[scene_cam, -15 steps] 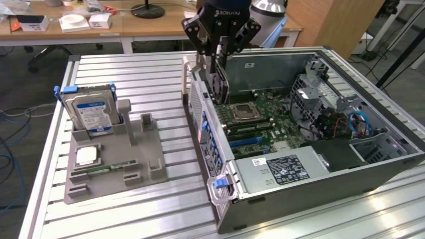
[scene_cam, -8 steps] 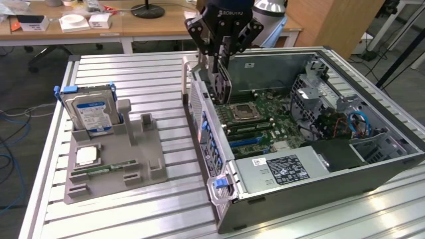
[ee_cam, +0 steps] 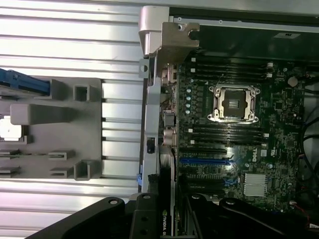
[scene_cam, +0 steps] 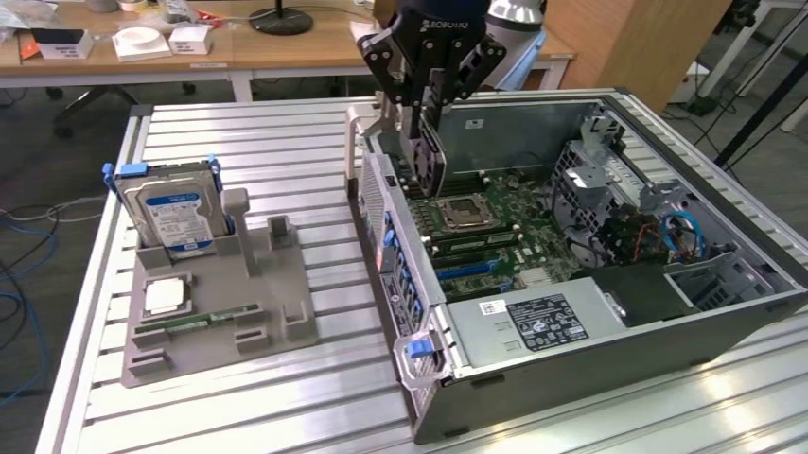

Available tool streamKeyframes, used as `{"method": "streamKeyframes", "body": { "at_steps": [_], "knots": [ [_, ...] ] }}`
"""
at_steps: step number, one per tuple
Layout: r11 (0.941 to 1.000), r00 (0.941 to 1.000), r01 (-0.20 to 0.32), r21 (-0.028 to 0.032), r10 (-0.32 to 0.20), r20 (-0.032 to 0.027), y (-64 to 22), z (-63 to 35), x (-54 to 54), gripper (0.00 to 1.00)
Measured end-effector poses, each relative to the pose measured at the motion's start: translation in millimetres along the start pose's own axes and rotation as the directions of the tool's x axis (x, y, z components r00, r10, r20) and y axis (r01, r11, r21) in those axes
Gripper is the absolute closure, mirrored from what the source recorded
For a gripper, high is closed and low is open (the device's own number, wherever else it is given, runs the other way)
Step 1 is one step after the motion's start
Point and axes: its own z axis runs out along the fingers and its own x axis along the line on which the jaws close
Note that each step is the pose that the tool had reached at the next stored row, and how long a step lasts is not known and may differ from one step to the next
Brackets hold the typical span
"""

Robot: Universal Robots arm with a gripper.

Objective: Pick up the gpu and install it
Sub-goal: 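Pick up the gpu and move the gpu toward the slot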

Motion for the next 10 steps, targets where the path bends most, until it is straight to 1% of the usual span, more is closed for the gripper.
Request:
{"method": "streamKeyframes", "body": {
  "at_steps": [10],
  "knots": [
    [1.0,1.0,0.001,0.0,-0.001,-0.0001,-0.2,0.0,-6.0,0.74]
  ]
}}
